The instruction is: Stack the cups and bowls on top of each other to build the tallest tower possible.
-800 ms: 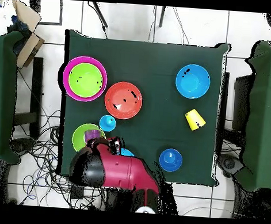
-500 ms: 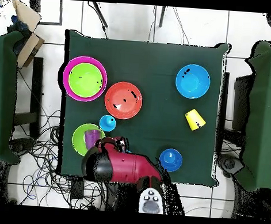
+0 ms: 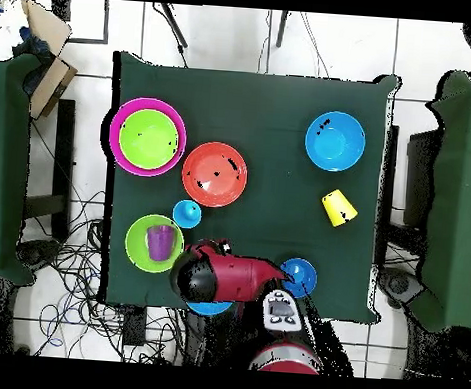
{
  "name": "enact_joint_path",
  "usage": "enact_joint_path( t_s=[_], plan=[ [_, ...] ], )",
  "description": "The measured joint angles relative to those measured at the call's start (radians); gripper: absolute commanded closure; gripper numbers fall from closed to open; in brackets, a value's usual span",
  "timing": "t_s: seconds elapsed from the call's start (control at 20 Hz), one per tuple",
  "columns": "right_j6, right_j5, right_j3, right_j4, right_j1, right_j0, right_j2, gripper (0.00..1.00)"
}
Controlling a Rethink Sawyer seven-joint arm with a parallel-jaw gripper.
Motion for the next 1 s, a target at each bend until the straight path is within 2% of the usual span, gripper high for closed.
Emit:
enact_joint_path(
  t_s=[0.25, 0.5, 0.8, 1.0],
  plan=[
    [0.0, 0.0, -0.055, -0.036, 0.04, -0.049, 0.009, 0.0],
    [0.0, 0.015, -0.107, -0.052, 0.043, -0.11, 0.033, 0.0],
    [0.0, 0.065, -0.168, -0.053, 0.043, -0.178, 0.069, 0.0],
    [0.0, 0.122, -0.211, -0.053, 0.042, -0.197, 0.095, 0.0]
  ],
)
